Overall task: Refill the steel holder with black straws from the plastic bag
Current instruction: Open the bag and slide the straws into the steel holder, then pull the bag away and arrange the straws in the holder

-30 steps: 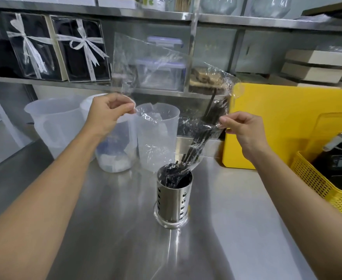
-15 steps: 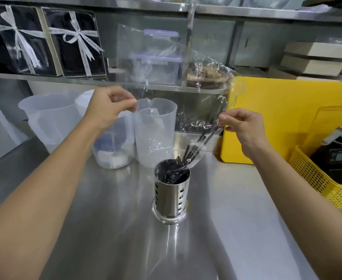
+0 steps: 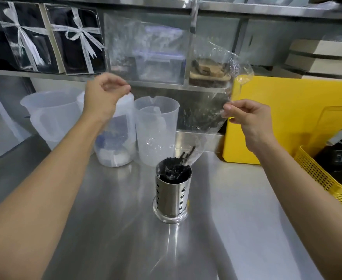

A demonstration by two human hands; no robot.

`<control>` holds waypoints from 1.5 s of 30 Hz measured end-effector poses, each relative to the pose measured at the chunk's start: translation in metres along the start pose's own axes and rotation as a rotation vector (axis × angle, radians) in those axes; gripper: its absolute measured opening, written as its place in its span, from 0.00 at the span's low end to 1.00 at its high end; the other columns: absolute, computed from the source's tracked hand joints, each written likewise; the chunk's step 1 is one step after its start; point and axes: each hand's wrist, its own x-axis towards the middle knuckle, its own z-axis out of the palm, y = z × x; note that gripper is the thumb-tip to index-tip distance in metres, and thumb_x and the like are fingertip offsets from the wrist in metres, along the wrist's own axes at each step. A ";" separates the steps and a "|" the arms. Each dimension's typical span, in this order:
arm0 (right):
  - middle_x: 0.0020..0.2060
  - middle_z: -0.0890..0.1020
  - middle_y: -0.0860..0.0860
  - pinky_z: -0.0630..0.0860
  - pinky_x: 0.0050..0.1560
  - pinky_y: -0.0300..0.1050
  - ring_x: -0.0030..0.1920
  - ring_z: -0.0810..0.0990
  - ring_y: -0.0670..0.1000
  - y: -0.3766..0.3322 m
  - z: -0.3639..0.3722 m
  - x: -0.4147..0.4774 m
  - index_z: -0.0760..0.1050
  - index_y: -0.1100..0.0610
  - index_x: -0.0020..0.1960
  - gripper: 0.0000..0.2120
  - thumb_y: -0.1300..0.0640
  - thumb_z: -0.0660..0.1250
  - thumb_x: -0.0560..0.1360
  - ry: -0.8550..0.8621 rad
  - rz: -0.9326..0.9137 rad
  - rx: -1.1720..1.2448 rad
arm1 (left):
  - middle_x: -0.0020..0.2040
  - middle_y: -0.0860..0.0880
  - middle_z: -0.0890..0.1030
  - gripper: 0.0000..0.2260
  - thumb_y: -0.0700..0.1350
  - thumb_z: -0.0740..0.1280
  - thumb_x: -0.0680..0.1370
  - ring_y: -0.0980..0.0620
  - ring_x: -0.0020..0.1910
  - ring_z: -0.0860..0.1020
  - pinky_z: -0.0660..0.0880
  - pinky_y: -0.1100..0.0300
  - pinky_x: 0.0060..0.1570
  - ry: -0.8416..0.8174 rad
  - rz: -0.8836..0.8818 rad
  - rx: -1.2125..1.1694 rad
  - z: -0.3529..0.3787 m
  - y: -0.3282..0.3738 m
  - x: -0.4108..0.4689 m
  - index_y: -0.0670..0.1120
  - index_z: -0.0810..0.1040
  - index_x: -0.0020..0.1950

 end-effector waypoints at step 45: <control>0.32 0.77 0.57 0.71 0.33 0.45 0.31 0.73 0.53 0.153 -0.264 -0.087 0.77 0.65 0.42 0.06 0.61 0.66 0.74 0.245 0.559 -0.223 | 0.29 0.44 0.75 0.09 0.39 0.65 0.76 0.58 0.17 0.70 0.63 0.68 0.16 -0.373 -0.742 0.025 0.263 -0.065 -0.226 0.43 0.70 0.36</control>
